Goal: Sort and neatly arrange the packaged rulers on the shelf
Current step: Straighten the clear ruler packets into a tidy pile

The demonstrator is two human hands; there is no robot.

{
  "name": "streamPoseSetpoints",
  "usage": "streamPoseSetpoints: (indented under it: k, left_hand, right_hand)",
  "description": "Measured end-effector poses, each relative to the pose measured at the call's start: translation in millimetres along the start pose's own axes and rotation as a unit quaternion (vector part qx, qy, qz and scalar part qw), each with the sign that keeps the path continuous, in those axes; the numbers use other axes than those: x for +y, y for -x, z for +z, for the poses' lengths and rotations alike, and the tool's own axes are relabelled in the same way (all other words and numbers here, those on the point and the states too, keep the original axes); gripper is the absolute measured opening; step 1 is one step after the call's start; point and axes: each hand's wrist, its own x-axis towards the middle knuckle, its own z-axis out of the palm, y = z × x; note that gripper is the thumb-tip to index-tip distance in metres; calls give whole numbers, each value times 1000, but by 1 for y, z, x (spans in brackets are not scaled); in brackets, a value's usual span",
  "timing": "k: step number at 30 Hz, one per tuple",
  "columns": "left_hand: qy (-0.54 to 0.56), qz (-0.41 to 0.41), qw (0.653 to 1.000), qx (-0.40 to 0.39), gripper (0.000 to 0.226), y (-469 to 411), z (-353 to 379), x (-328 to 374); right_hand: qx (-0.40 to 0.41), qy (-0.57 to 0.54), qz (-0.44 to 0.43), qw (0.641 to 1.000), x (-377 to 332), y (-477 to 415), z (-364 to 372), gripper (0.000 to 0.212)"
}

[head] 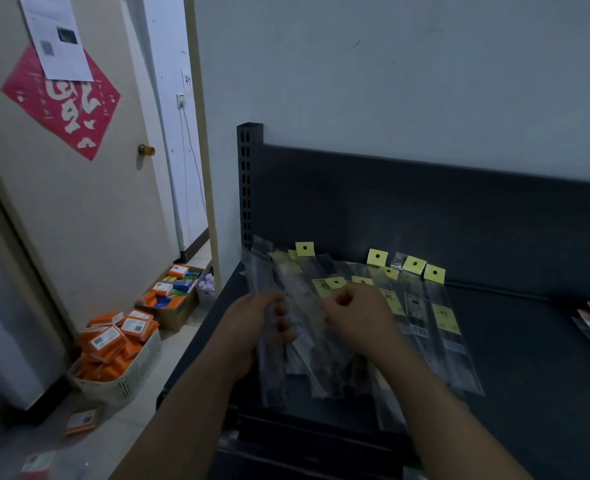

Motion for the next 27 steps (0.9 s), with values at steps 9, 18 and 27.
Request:
streamPoseSetpoints:
  k: [9, 18, 27]
  left_hand:
    - [-37, 22, 999, -24, 28, 10, -8, 2]
    - [0, 18, 1000, -25, 12, 19, -15, 9]
    - [-41, 49, 998, 12, 13, 16, -23, 5]
  right_hand:
    - [1, 127, -61, 990, -6, 11, 19, 40]
    - [-12, 58, -66, 996, -10, 8, 16, 33]
    - [-74, -117, -53, 989, -23, 16, 27, 18]
